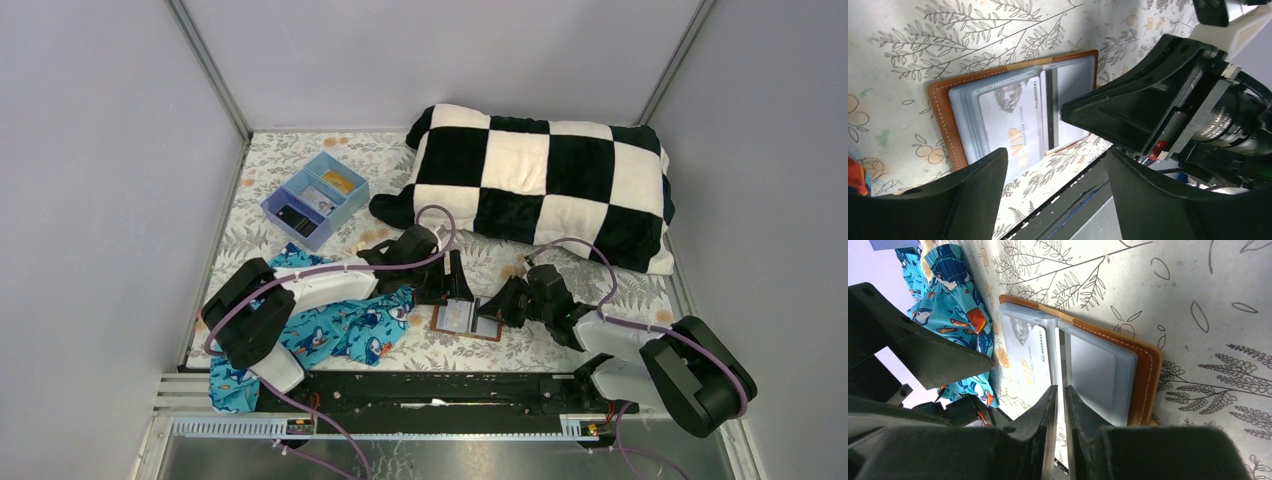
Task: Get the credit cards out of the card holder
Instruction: Remove the credit card from the card holder.
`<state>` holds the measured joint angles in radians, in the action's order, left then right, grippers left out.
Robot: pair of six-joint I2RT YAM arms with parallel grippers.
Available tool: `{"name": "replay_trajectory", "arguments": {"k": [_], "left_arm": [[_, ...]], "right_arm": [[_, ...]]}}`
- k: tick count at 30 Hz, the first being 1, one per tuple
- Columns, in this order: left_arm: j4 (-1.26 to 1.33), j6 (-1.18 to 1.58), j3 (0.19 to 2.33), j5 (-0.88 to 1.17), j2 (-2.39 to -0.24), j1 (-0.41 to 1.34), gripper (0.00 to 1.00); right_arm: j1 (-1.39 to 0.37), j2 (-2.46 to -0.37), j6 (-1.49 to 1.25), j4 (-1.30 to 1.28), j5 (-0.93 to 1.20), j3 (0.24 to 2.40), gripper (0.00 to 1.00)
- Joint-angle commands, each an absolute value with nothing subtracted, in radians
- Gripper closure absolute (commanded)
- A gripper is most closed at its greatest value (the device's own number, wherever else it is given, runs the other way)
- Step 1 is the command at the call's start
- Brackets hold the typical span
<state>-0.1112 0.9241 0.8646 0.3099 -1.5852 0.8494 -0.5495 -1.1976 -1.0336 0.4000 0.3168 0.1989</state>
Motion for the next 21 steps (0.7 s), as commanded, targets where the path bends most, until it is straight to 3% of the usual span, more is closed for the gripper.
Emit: {"name": "replay_trajectory", "arguments": {"k": [1,21], "left_arm": [[-0.092,0.892,0.906,0.308,-1.581,0.851,0.23],[-0.083,0.902,0.91,0.317,-1.703,0.852,0.24]], "right_arm": [[-0.544,-1.176,-1.034,0.403,0.316,0.239,0.83],[-0.544,-1.25,-1.039,0.457,0.343,0.255,0.74]]}}
